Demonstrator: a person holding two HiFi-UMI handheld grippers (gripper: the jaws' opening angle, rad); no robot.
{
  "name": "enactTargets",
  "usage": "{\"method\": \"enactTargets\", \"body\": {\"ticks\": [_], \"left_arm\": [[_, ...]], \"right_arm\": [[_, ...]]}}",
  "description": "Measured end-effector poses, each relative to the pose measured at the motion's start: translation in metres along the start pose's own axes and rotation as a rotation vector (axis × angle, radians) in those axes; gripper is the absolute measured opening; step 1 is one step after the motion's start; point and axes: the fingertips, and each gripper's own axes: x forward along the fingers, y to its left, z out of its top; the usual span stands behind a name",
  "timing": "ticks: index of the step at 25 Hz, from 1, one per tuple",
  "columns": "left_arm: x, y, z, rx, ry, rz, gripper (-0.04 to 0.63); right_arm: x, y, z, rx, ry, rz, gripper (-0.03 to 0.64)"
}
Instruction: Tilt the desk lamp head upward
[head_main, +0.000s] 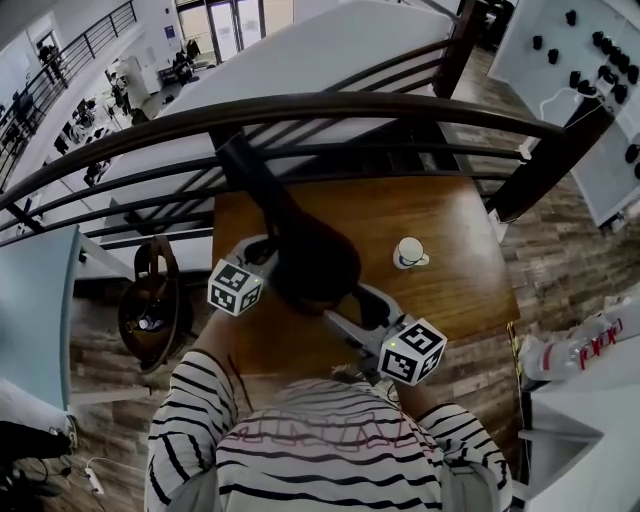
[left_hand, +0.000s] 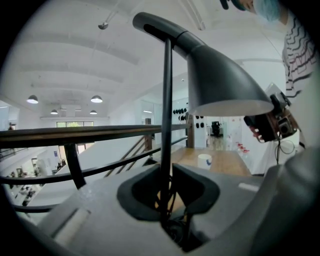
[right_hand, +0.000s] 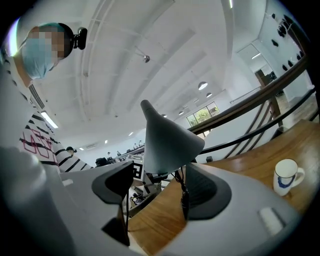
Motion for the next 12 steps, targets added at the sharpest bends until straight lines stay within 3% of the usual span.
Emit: {"method": "enactTargets", "body": {"ticks": [12], "left_arm": [[0.002,-0.002,-0.001,-0.041,0.001,0.038,0.077]], "right_arm": [[-0.031,0.013,0.03,-0.052,-0.097,-0.047,0.311]]}}
